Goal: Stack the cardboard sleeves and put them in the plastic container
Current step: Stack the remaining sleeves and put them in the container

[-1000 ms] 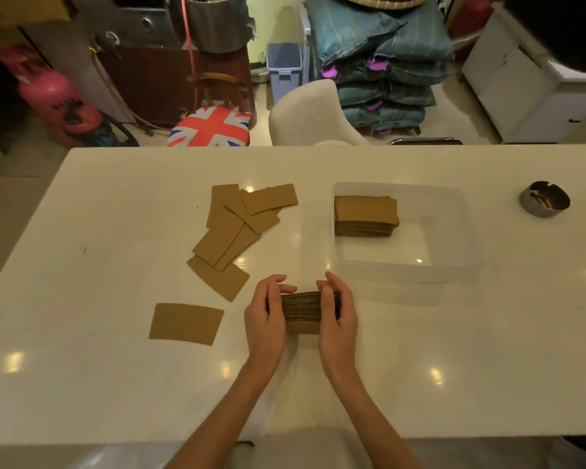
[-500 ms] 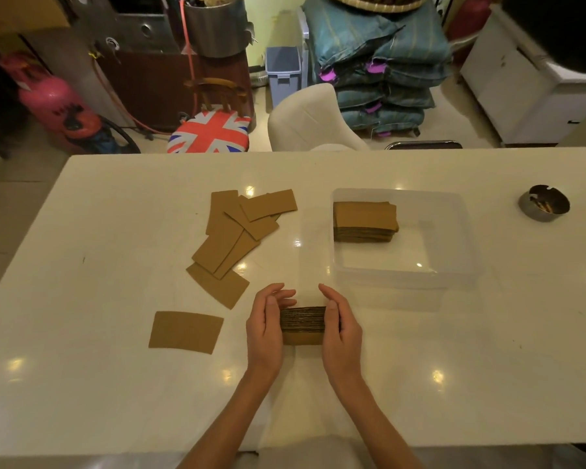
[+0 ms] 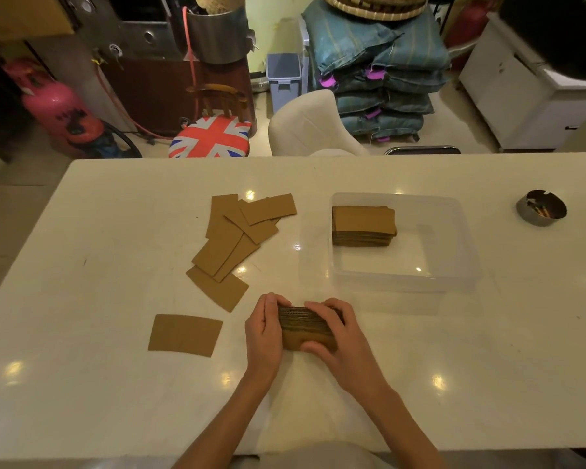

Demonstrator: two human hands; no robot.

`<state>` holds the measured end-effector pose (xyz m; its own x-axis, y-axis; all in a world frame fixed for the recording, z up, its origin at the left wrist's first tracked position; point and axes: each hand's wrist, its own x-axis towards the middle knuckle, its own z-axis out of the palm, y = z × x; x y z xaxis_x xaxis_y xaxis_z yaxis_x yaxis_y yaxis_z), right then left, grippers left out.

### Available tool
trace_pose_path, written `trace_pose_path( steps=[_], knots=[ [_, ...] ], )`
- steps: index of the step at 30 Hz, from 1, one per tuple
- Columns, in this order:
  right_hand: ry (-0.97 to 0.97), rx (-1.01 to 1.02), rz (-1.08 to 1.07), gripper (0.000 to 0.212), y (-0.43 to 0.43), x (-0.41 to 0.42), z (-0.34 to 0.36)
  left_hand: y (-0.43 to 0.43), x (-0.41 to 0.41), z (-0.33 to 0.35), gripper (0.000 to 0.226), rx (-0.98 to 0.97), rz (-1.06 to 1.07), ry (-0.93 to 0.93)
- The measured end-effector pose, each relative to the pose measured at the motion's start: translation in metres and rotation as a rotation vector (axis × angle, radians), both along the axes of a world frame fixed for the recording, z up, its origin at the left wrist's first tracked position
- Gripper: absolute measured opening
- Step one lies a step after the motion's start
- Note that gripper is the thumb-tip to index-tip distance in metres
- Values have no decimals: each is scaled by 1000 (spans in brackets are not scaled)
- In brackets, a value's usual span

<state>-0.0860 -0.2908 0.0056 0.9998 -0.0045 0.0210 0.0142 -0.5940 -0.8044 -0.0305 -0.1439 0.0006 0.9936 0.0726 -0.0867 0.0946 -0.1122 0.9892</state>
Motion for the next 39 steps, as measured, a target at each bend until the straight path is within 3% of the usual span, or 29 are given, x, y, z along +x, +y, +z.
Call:
trace_pose_path(
  steps=[5,8,10,12,13,14,16,19,23,26,30,34,36,37,39],
  knots=[
    [153,132,-37,59,2,15,16,-2,5,18,39,73,-58,94],
    [323,354,-95,54,-1,17,39,12,25,59,47,189,-321,231],
    [476,666,-121,45,-6,15,61,25,39,91,49,48,-558,290],
    [622,1027,-116,42,-10,16,83,28,42,114,43,-224,-610,303],
    [668,1147,-101,44,-11,17,93,28,38,121,46,-357,-588,235],
    [694,1206,-84,49,-11,20,100,27,33,122,68,-432,-563,149],
    [720,1205,-42,63,-9,27,113,22,22,121,99,-508,-581,11],
    [752,1221,1,67,-2,32,129,17,20,125,103,-606,-510,-112],
    [707,1258,-91,56,9,33,132,10,30,142,74,-539,-384,-307],
    [663,1421,-254,64,12,33,127,9,30,149,50,-410,-285,-414],
    [650,1613,-274,60,18,30,136,-6,14,147,56,-227,-486,-511],
    [731,1609,-312,76,12,24,144,-2,10,156,47,-344,-332,-609],
    [766,1650,-405,65,11,24,141,-2,11,157,44,-370,-218,-663],
    [714,1636,-379,57,11,24,148,-4,11,156,42,-385,-195,-665],
    [507,1460,-273,73,11,21,151,-8,14,153,39,-481,-131,-573]
  ],
)
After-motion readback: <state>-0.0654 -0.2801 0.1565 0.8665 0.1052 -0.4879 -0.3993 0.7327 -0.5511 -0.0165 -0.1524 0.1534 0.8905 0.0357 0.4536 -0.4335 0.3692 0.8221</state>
